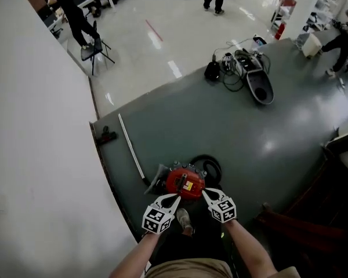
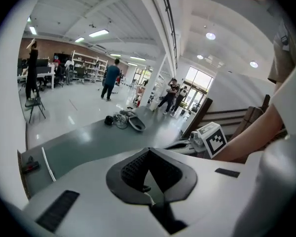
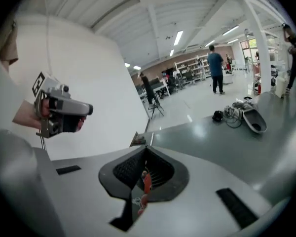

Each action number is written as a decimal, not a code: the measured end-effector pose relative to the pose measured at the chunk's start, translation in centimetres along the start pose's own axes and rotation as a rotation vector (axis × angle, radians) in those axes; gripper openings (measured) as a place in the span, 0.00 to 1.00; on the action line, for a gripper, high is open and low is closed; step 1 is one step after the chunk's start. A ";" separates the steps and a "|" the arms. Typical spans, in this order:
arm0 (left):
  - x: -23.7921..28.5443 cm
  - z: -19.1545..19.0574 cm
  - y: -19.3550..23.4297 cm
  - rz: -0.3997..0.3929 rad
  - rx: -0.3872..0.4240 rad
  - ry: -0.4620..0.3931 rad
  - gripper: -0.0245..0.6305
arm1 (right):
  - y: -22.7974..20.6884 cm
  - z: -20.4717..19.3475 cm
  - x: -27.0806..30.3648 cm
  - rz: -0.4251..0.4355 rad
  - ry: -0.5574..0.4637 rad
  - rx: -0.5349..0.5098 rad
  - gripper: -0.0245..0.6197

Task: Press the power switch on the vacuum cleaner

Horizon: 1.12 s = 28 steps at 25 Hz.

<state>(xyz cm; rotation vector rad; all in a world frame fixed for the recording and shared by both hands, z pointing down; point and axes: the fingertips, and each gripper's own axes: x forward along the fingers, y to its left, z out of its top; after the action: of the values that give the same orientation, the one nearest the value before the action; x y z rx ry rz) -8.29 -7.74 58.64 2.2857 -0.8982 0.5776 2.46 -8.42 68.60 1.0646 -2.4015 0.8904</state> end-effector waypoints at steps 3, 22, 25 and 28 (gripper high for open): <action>-4.0 4.0 -3.1 -0.022 0.065 -0.083 0.04 | 1.8 7.5 -5.3 -0.026 -0.171 0.007 0.06; -18.0 13.0 -16.4 -0.068 0.203 -0.415 0.05 | 11.8 25.7 -30.5 -0.006 -0.552 -0.242 0.05; -19.2 13.5 -18.9 -0.044 0.183 -0.446 0.05 | 12.3 26.7 -34.8 0.023 -0.573 -0.286 0.05; -21.0 13.5 -20.2 0.022 0.192 -0.468 0.05 | 11.9 26.9 -38.7 0.017 -0.603 -0.305 0.05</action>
<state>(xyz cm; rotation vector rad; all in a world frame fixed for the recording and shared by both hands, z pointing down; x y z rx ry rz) -5.67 4.47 29.09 2.6449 -1.1241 0.1368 16.57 -0.03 22.82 1.3247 -2.8977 0.1921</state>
